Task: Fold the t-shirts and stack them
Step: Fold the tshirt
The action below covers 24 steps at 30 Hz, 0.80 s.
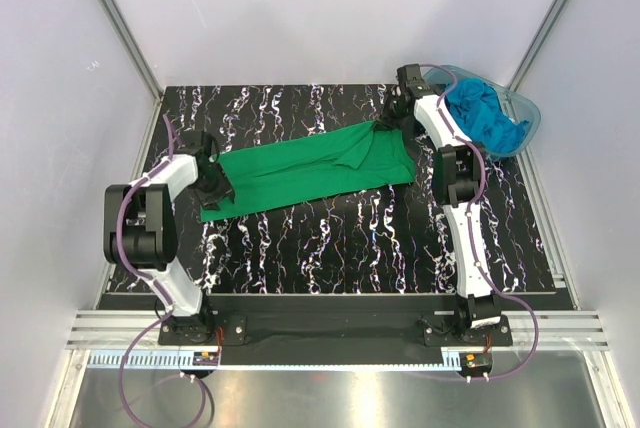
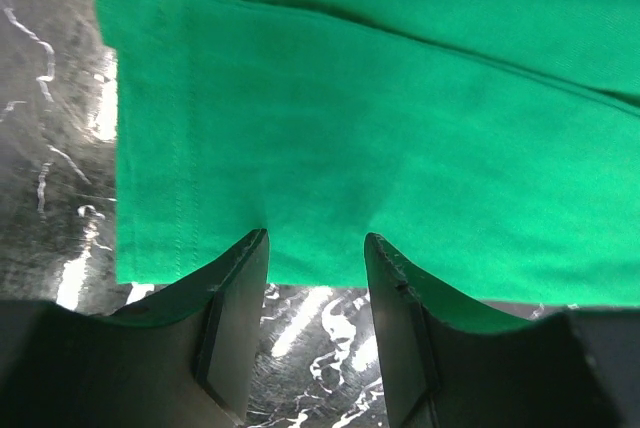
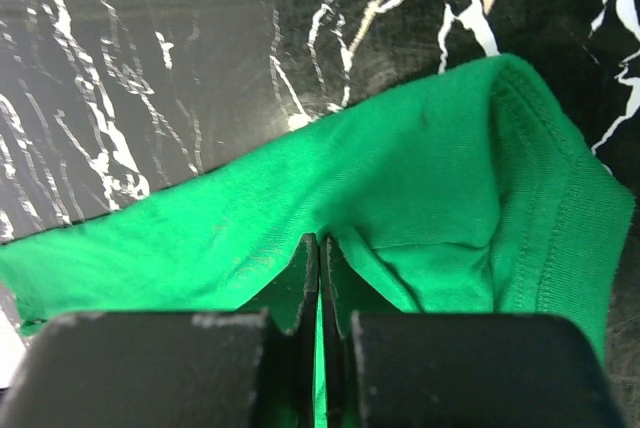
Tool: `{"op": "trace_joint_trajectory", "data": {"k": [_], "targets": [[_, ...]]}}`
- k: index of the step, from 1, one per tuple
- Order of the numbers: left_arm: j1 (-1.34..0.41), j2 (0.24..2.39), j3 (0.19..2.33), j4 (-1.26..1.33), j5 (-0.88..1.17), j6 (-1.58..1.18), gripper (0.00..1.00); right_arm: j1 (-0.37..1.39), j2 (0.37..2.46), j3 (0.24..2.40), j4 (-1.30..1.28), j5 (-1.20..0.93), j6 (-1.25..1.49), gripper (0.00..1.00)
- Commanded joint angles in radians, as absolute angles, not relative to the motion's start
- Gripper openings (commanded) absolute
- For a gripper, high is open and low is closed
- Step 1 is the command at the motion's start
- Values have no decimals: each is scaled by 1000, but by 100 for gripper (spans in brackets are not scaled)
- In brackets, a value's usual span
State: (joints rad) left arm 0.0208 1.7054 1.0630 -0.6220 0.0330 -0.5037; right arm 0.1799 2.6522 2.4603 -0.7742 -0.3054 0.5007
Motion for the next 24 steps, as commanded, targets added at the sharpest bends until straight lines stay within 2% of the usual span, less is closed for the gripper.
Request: {"op": "trace_joint_trajectory", "data": {"k": [1,8,24], "targets": [[28,1738,1109,-649,-41,-523,48,173,2639,2528,-746,-328,528,0],[29,1784,1103,-673,-80,-543,48,173,2574,2513,-652,-365,629,0],[26,1799,1088,-686,-103,-549,48,155,2615,2556,-624,-387,689,0]]}}
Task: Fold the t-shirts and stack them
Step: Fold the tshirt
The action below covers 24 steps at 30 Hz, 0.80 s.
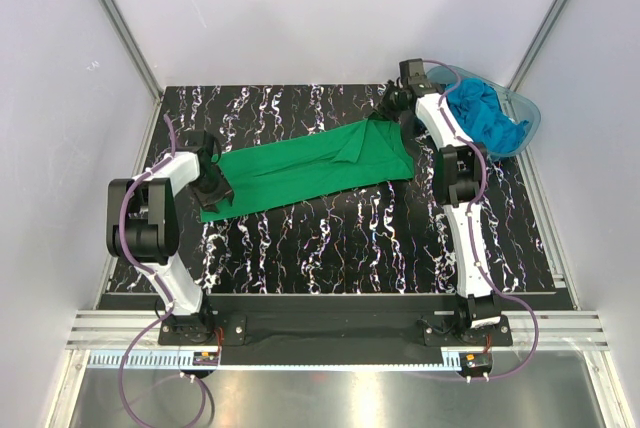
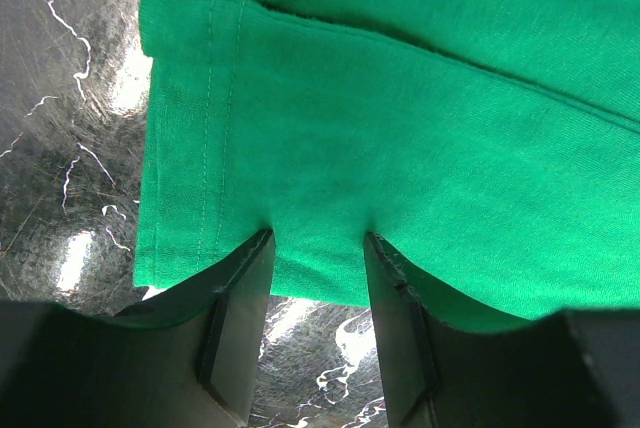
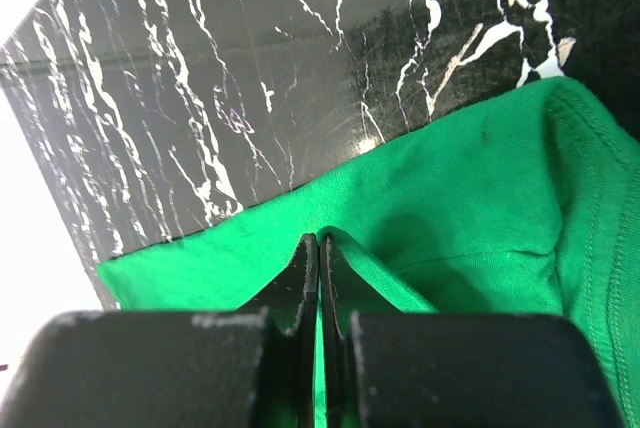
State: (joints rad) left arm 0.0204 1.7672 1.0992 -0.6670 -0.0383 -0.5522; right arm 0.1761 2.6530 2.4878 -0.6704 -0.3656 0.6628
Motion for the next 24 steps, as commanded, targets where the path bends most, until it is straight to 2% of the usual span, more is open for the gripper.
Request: {"op": "trace_joint_trajectory", "data": {"k": [1,17,19,20,24], "targets": [[29,1799,1088,-686,-104,-551,48,153,2620,2557,-623,-391,692,0],[31,1810,1080,-672,-91,-543,48,143,2758,2588,-568,-463,770,1],[29,1810,1081,-669,-87,-542,48,143,2767,2600,-569,-480,781,3],[31,1809,1086,-670,-83,-541,48,143,2773,2602,-568,-485,782,10],[31,1802,1104,-673,-68,-537,48,140,2767,2614,-577,-499,779,23]]}}
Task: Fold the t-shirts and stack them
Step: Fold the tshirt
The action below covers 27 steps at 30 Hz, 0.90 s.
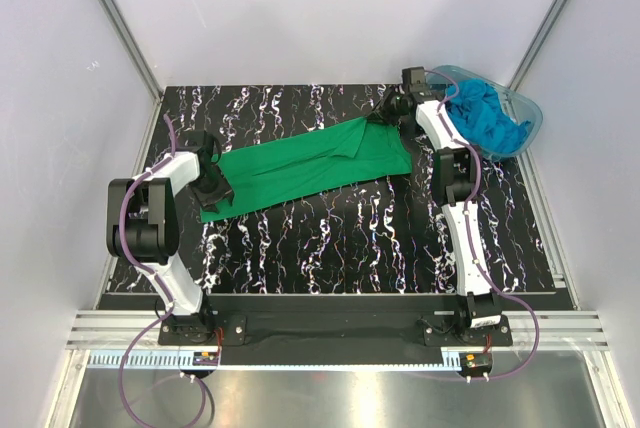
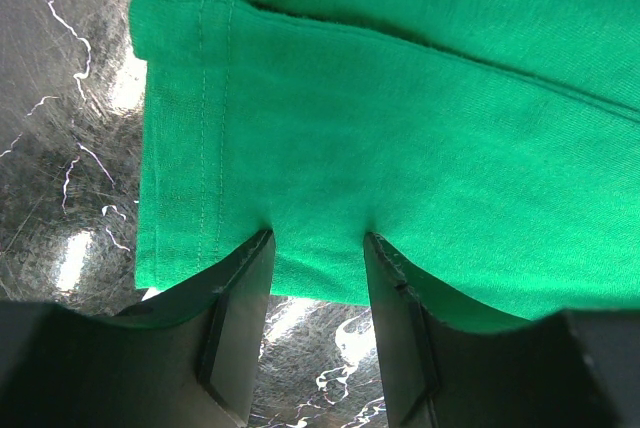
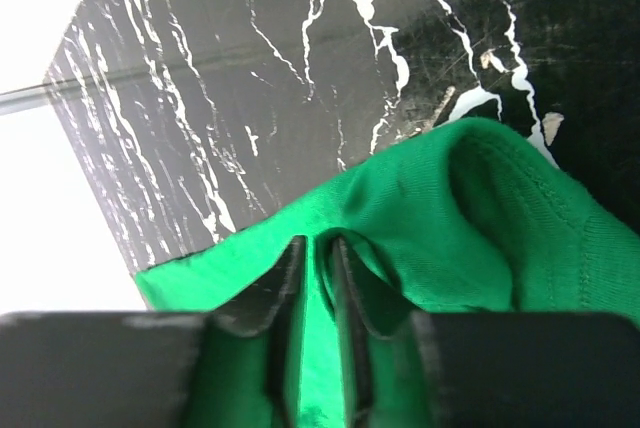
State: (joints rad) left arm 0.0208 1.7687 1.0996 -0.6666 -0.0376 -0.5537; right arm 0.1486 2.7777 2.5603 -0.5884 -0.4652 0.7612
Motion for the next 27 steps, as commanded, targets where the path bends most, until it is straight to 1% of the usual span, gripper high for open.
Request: {"op": "trace_joint_trajectory", "data": {"k": [1,5,7,9,11,13,17,20,21,23,24,27], "targets": [[31,1798,1108,-673,-63,-535,48,138,2763,2617,-586,-500,779,27],[31,1773,1114,-669,-42,-532,48,135,2695,2626,-649,-492,755,33],[31,1760,1108,-660,-26,-528,48,138,2668,2615,-693,-491,720,41],[31,1746,1101,-654,-9,-525,48,137,2625,2603,-756,-474,665,47],[31,1735,1092,-638,26,-522,48,144,2565,2571,-781,-459,626,51],[29,1717,1069,-618,41,-517,48,155,2514,2484,-779,-453,574,55],[31,1683,1029,-578,100,-515,48,196,2403,2349,-770,-485,543,57],[31,1661,1012,-565,123,-520,48,232,2340,2202,-721,-543,560,57],[29,1658,1012,-565,127,-520,48,248,2320,2110,-669,-570,574,57],[31,1646,1009,-569,124,-518,48,264,2266,2015,-608,-595,591,57],[29,1641,1008,-569,124,-517,48,274,2251,1934,-551,-615,610,59],[29,1625,990,-568,123,-515,48,281,2215,1818,-477,-632,650,62]]}}
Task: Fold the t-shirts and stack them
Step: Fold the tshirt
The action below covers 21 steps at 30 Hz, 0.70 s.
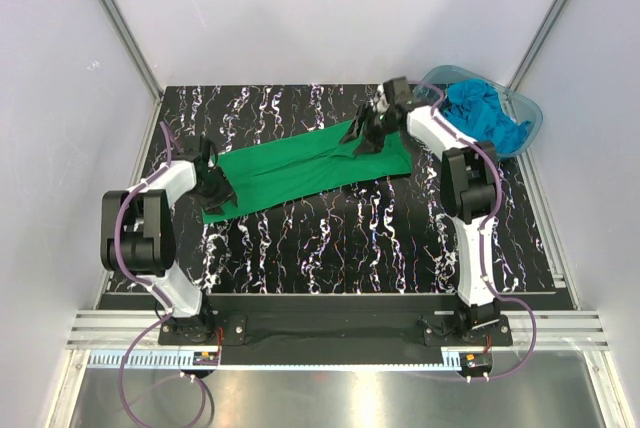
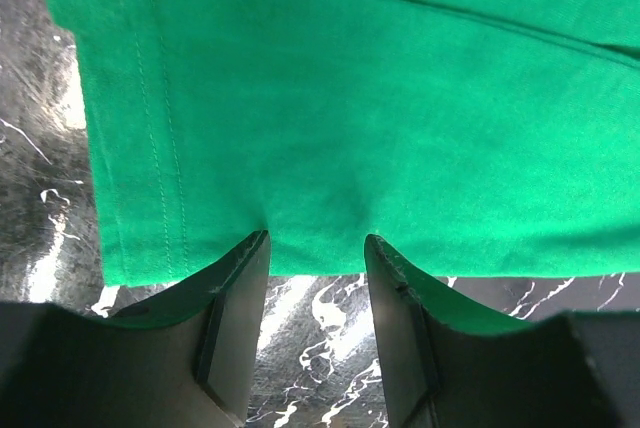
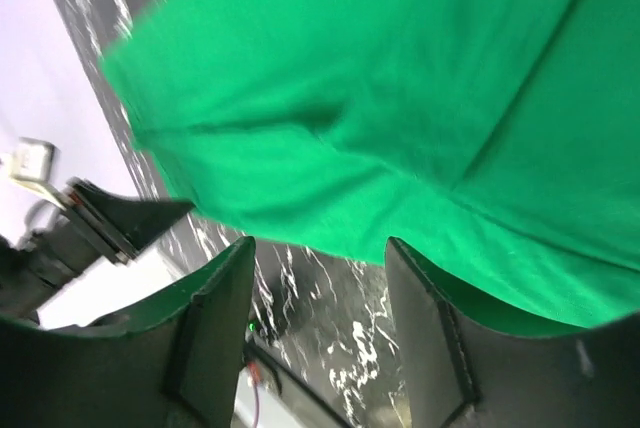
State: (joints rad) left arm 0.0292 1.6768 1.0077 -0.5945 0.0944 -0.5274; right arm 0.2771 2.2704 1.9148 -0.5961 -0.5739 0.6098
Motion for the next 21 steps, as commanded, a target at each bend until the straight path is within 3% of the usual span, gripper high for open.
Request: {"op": "trace_joint_trajectory", "data": {"k": [1,7,21], "targets": [[31,1620,988,-568,120,-514,48,282,2207,1798,-463,-630,658,63],[31,1634,1018,-604,69,-488,48,284,2215,1735,-414,-608,681,64],[31,1649,1054,-621,71,-463,48,282,2258,1822,-471,-531,681,61]]}}
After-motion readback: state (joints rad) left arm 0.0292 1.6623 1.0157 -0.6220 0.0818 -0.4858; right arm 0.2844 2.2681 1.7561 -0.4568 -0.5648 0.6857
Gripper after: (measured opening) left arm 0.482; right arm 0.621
